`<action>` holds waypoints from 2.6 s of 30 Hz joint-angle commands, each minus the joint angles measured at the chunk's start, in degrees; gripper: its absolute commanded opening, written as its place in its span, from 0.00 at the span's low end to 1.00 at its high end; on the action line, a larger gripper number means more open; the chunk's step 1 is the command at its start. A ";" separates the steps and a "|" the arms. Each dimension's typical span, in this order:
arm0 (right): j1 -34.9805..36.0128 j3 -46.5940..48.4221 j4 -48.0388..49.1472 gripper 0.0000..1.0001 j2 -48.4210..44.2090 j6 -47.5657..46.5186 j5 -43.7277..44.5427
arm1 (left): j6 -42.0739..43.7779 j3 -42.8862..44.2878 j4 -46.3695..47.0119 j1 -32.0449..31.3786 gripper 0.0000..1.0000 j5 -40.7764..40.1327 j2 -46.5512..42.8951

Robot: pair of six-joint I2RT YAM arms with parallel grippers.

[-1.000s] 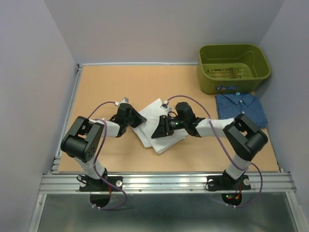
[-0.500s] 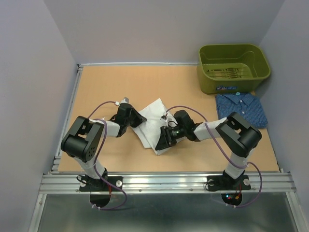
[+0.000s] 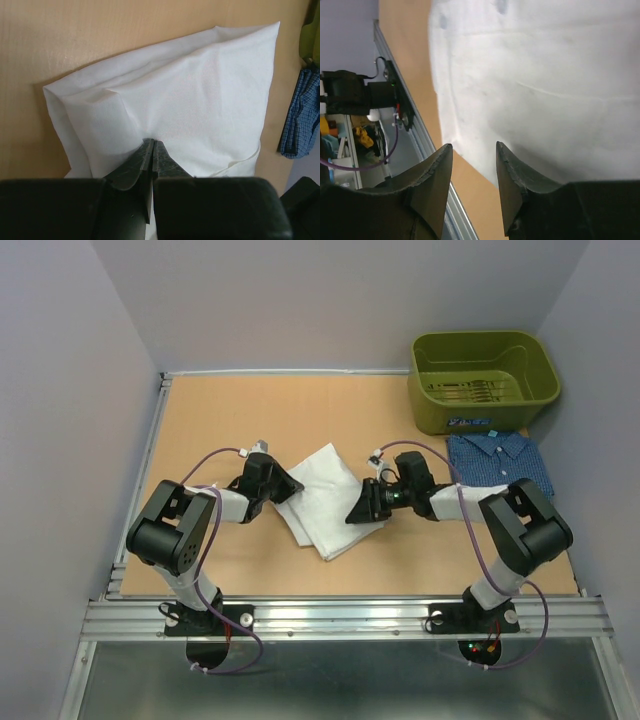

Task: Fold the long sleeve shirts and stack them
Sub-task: Fold the shirt

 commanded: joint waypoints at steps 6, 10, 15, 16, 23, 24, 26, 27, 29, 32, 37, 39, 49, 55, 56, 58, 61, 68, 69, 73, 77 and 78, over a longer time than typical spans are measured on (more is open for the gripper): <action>-3.31 -6.11 -1.36 0.45 -0.54 -3.34 5.49 | 2.68 0.46 -4.70 0.35 0.12 -1.94 0.65; -3.31 -2.42 -1.36 0.47 -5.72 -1.15 4.88 | 3.12 -0.16 -4.79 0.35 0.12 -2.11 0.82; 0.54 6.62 -0.32 0.49 -6.01 1.49 5.84 | 3.30 0.02 -4.79 0.26 0.12 -2.20 0.03; 1.08 9.34 0.82 0.49 -5.30 2.36 6.10 | 3.30 0.02 -4.88 0.26 0.12 -2.20 -0.14; 5.39 17.36 14.62 0.54 7.35 11.24 11.81 | 3.21 -0.16 -5.32 0.17 0.12 -2.82 -0.32; 6.00 17.71 16.11 0.55 9.02 12.21 12.08 | 3.21 -0.33 -5.32 0.17 0.12 -2.82 -0.23; 5.92 17.71 20.40 0.55 13.49 14.14 12.34 | 3.21 -0.51 -5.32 0.17 0.12 -2.99 0.03; 5.92 17.45 21.30 0.55 14.65 15.11 12.61 | 3.04 -0.60 -5.32 0.17 0.12 -3.17 0.12; 5.92 17.10 21.75 0.55 16.67 14.59 13.48 | 2.77 -0.77 -5.32 0.17 0.12 -2.99 0.38; 4.69 14.56 22.19 0.56 19.31 14.24 15.24 | 2.25 -1.21 -5.23 0.26 0.11 -3.17 1.00; -0.49 7.71 26.32 0.56 19.32 16.78 14.81 | 1.72 -2.00 -5.93 0.35 0.11 -2.55 2.49; -1.90 6.56 26.67 0.56 18.09 17.14 14.19 | 1.63 -2.00 -6.02 0.35 0.11 -2.47 2.32; -5.07 5.67 26.58 0.56 17.55 19.69 14.36 | 1.80 -2.27 -5.93 0.35 0.11 -2.55 1.79; -5.51 2.25 27.46 0.55 20.37 19.16 17.53 | 1.89 -2.53 -5.93 0.35 0.11 -2.73 1.44; -5.51 1.55 27.46 0.55 19.85 18.90 17.62 | 1.89 -2.44 -5.93 0.35 0.11 -2.73 1.44; -5.51 1.63 27.38 0.55 17.91 18.46 17.62 | 2.07 -2.53 -5.93 0.35 0.11 -2.73 1.26; -5.42 3.73 27.03 0.55 13.00 18.54 16.92 | 2.33 -2.18 -6.02 0.35 0.11 -2.20 1.00; -1.91 13.48 27.11 0.56 12.80 20.83 15.69 | 2.95 -1.92 -6.99 0.35 0.11 -2.47 -0.41; -0.60 16.19 27.11 0.56 14.64 21.27 15.08 | 3.03 -1.65 -7.16 0.35 0.11 -2.38 -0.50; 2.04 21.39 27.11 0.56 19.99 21.18 15.33 | 3.03 -1.48 -7.34 0.35 0.11 -2.03 -0.41; 2.31 24.38 27.90 0.56 25.81 21.36 15.59 | 2.95 -1.30 -7.60 0.35 0.11 -2.03 -0.50; 2.31 24.83 28.08 0.56 27.04 21.10 16.03 | 2.95 -1.39 -7.78 0.26 0.11 -2.11 -0.58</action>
